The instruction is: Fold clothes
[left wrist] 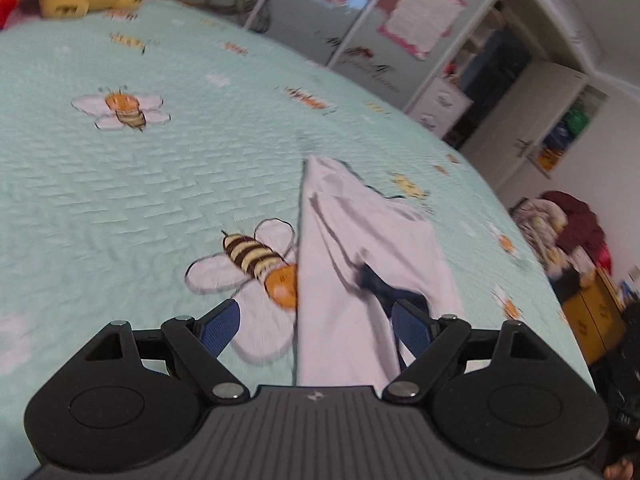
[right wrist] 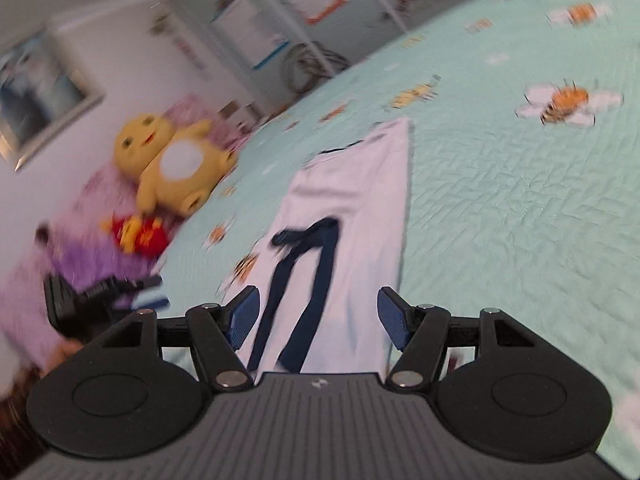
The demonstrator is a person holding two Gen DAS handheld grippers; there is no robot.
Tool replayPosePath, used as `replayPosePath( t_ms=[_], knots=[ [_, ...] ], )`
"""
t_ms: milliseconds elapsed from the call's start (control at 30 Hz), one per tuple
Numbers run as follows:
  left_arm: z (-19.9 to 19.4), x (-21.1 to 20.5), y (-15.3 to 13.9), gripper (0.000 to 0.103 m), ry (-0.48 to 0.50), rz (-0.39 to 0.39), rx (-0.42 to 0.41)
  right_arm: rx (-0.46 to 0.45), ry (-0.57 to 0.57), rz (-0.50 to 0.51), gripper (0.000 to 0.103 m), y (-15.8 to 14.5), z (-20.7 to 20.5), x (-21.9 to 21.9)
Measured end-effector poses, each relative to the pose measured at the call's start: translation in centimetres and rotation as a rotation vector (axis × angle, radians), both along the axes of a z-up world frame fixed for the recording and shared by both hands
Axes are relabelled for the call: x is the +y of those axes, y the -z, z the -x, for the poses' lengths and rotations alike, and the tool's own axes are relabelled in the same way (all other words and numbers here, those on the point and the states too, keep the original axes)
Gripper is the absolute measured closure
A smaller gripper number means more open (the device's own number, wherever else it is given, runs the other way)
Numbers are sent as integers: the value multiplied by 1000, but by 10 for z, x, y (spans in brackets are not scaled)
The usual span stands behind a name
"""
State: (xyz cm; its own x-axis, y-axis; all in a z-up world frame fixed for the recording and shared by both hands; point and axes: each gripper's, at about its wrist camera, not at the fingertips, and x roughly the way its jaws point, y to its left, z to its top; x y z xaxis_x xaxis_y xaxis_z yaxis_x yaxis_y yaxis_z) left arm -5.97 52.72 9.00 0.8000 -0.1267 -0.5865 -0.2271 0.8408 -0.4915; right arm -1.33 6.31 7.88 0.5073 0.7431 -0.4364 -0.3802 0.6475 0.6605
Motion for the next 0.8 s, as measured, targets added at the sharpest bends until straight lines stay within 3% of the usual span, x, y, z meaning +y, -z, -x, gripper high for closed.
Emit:
replayPosePath(
  t_ms=[133,233,400,533,667,800],
  knots=[
    [-15,-2,15,18,8,31,-6,83,33,-50,38,28,-26,1],
    [3,-5,22,18,34,29,-7,119,12,-67,38,44,-16,-2],
    [84,-13,22,18,78,-23,17,166,-55,-70,38,55,39,-21],
    [162,-27,31,17,131,-51,102,209,-100,-61,38,58,97,-42],
    [219,-42,48,17,162,46,139,263,-118,-59,38,63,153,-64],
    [254,-55,57,17,170,186,148,318,-139,-115,38,67,181,-69]
  ],
)
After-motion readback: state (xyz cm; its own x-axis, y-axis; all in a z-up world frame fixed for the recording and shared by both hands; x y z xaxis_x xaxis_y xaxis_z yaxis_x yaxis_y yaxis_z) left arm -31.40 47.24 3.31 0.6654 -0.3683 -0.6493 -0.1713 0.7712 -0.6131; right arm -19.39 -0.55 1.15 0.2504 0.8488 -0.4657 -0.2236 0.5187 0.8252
